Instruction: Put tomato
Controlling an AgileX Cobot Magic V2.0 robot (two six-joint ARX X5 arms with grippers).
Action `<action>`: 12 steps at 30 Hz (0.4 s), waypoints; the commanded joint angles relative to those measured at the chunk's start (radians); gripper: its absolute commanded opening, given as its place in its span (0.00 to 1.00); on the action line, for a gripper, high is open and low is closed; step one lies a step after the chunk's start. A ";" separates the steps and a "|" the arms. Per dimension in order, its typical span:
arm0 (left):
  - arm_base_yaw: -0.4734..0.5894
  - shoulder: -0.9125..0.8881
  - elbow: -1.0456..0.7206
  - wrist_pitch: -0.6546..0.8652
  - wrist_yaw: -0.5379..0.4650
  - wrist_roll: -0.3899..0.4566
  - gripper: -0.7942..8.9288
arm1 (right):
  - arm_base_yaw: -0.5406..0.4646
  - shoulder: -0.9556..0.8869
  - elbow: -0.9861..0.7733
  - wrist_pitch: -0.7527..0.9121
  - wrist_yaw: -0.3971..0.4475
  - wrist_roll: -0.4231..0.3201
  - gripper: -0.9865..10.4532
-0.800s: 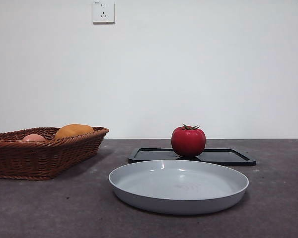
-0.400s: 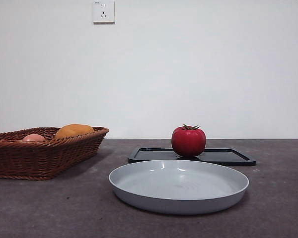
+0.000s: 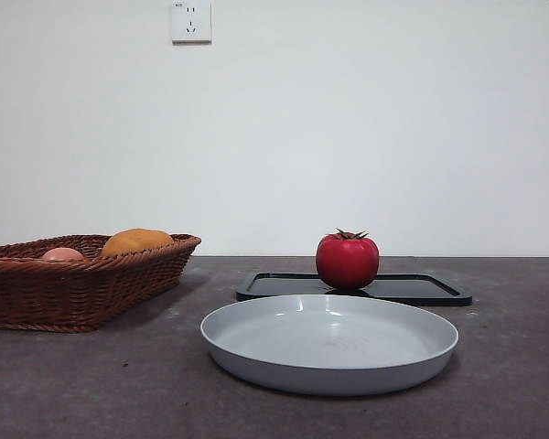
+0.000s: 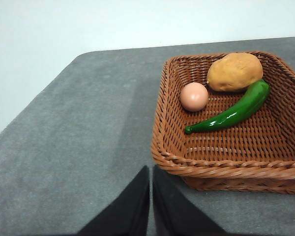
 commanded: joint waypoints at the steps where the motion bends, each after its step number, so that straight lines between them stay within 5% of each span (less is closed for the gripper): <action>1: 0.002 -0.002 -0.021 -0.005 -0.004 -0.004 0.09 | 0.006 0.008 0.008 0.010 -0.005 -0.008 0.09; 7: 0.002 -0.002 -0.021 -0.005 -0.004 -0.004 0.09 | -0.054 -0.045 0.003 0.064 0.020 -0.087 0.09; 12: 0.002 -0.002 -0.021 -0.005 -0.004 -0.004 0.09 | -0.220 -0.191 -0.115 0.361 -0.018 -0.063 0.09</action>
